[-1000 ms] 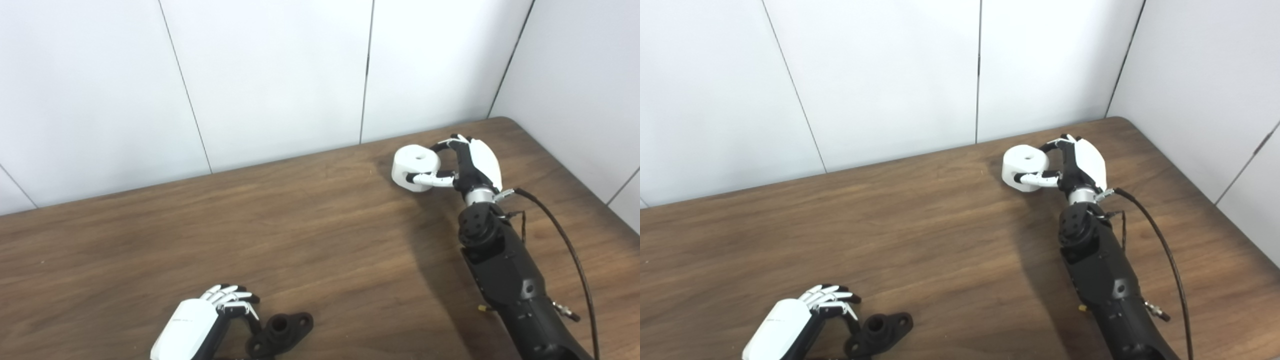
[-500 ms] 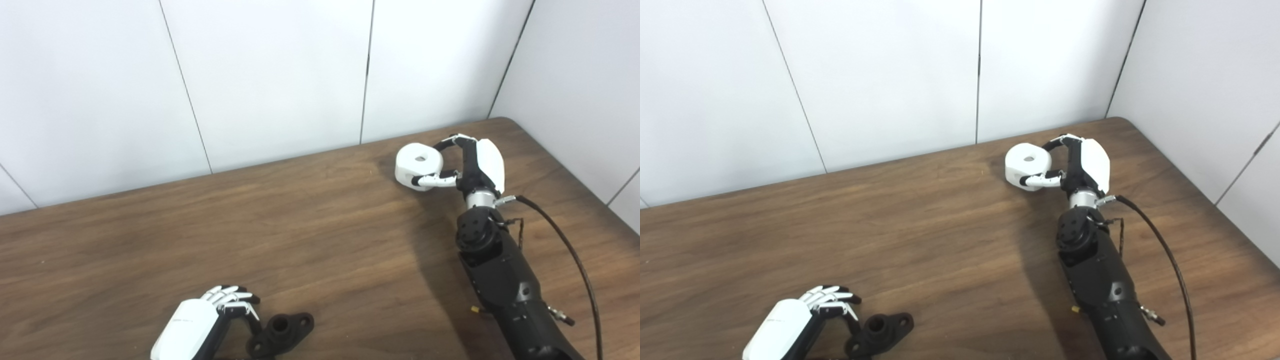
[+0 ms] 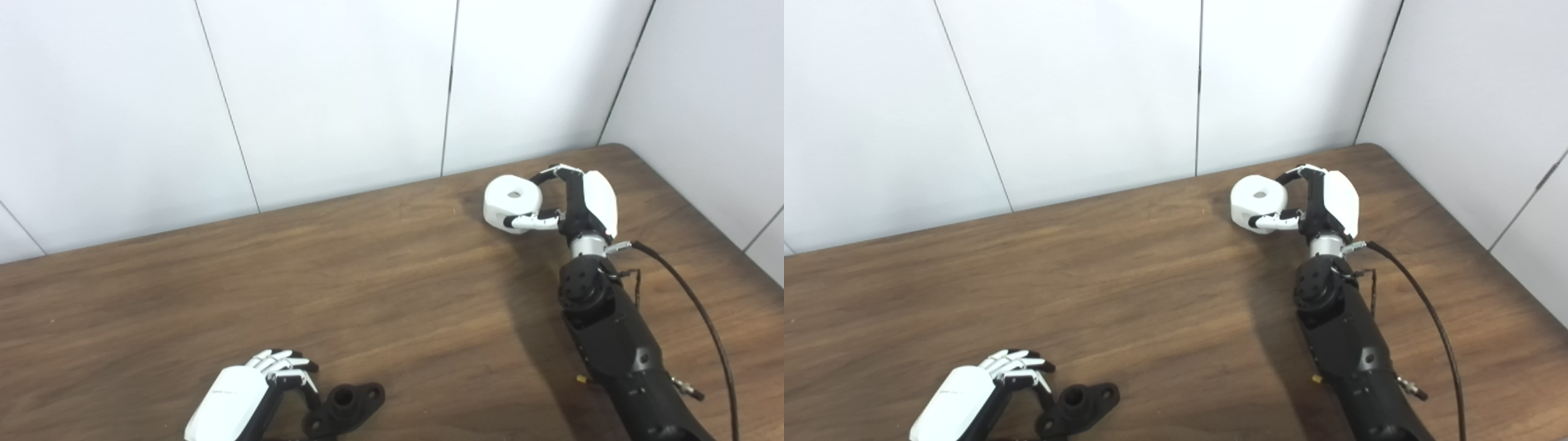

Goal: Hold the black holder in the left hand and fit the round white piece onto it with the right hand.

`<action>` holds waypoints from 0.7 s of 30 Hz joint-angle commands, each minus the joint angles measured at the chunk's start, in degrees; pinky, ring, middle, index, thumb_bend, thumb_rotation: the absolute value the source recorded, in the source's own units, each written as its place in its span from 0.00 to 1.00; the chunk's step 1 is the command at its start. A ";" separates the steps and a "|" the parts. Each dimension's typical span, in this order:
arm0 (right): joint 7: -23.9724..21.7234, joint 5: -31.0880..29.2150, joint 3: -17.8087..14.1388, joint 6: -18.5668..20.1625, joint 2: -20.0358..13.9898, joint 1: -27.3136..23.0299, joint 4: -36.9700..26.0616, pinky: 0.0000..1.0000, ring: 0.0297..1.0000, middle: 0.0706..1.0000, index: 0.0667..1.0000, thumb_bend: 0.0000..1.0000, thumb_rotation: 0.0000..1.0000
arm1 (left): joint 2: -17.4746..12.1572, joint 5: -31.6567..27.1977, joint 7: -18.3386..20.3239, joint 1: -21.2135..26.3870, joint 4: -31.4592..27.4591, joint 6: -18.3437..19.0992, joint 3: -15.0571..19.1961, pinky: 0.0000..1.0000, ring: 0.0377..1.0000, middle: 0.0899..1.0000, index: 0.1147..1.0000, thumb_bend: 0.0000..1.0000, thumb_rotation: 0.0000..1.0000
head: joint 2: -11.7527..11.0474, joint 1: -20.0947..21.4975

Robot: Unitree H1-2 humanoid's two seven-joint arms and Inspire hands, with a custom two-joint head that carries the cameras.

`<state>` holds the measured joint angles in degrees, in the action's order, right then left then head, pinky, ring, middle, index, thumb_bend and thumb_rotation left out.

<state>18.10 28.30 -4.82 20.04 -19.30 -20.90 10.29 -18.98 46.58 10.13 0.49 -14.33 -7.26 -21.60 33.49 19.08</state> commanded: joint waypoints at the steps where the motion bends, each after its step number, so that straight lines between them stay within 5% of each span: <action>1: -3.46 0.59 0.68 1.58 -2.71 -1.48 -5.74 0.93 0.90 0.81 0.45 0.52 0.14 | -0.54 1.55 1.56 -0.19 0.49 0.16 -0.71 0.89 0.83 0.73 0.42 0.52 0.05 | 0.22 -0.48; 5: -10.76 1.59 2.83 6.08 -5.04 -0.34 -12.80 0.93 0.90 0.80 0.45 0.52 0.14 | -0.26 1.52 1.22 -0.11 0.81 -0.03 -0.83 0.89 0.83 0.73 0.42 0.52 0.05 | 0.57 -1.50; 11: -18.18 3.25 4.35 6.80 -6.54 1.99 -20.63 0.91 0.87 0.77 0.45 0.52 0.14 | 0.38 1.57 1.44 -0.29 1.10 0.46 -1.01 0.92 0.84 0.73 0.42 0.52 0.05 | 1.30 -4.22; 16: -28.40 5.83 1.83 6.87 -4.08 3.21 -26.97 0.80 0.82 0.77 0.45 0.53 0.14 | 1.13 2.43 0.78 -0.23 1.89 0.34 -1.40 0.92 0.84 0.73 0.42 0.52 0.05 | 1.97 -6.73; 21: -36.89 8.96 -0.43 6.87 -0.76 4.49 -33.20 0.88 0.87 0.78 0.45 0.53 0.14 | 1.77 3.35 1.32 0.07 1.87 1.18 -1.81 0.95 0.85 0.74 0.42 0.52 0.05 | 2.84 -9.02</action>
<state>-17.59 35.99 -4.28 27.16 -19.57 -14.88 -20.16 -17.27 47.81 9.54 0.62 -13.45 -7.04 -22.20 36.04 10.46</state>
